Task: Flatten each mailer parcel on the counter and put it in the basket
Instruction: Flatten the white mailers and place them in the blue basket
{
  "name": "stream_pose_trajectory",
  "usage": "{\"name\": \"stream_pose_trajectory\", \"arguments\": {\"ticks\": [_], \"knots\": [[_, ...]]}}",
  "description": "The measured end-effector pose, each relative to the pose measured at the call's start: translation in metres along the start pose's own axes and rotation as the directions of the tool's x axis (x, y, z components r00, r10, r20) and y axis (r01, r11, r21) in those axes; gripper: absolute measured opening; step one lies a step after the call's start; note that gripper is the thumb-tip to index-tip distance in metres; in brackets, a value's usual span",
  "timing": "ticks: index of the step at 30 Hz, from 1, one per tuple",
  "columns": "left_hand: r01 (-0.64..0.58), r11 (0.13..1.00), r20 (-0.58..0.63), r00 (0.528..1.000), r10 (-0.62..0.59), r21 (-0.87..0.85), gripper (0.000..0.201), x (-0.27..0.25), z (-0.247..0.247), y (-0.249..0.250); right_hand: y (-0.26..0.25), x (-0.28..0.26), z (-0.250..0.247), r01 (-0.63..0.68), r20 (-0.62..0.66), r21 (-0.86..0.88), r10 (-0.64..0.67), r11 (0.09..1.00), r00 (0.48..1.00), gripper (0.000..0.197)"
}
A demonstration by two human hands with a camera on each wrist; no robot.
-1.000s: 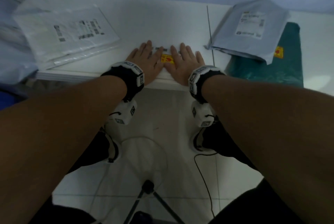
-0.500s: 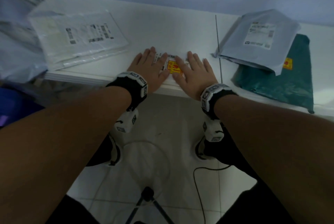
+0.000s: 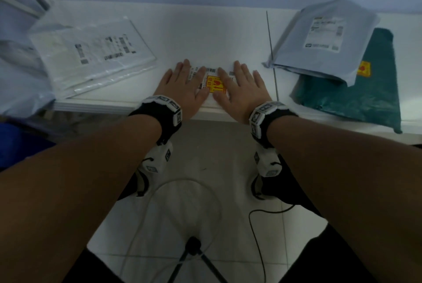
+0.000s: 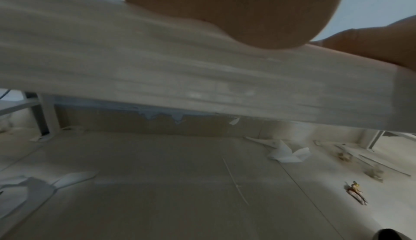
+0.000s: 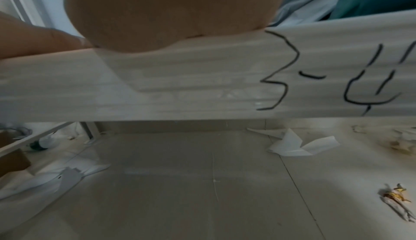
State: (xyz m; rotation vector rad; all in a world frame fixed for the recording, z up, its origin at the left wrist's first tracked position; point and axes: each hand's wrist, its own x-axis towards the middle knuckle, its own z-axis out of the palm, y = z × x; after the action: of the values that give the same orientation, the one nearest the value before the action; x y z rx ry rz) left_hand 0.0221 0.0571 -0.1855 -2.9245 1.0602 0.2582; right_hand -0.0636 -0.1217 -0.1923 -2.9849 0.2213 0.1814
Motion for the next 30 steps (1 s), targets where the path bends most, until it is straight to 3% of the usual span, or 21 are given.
{"name": "stream_pose_trajectory", "arguments": {"ticks": [7,13,16,30], "knots": [[0.007,1.0,0.011,1.0,-0.007,-0.004,0.063,0.001,0.0,0.0,0.0,0.002,-0.003,-0.012,0.046,-0.008,0.012,1.0,0.999,0.072],[-0.005,1.0,0.108,0.994,0.006,-0.009,0.064,0.004,-0.009,-0.007,0.01,0.007,-0.023,0.035,0.25,-0.027,-0.027,0.999,0.968,0.075],[-0.05,0.999,0.186,0.981,0.047,0.013,0.067,0.006,-0.016,-0.018,0.015,0.009,-0.024,0.053,0.295,-0.033,-0.041,0.998,0.955,0.077],[-0.098,0.993,0.263,0.962,0.078,0.064,0.061,0.008,-0.028,-0.031,0.012,0.011,-0.028,0.054,0.293,-0.004,-0.051,0.999,0.955,0.077]]}}
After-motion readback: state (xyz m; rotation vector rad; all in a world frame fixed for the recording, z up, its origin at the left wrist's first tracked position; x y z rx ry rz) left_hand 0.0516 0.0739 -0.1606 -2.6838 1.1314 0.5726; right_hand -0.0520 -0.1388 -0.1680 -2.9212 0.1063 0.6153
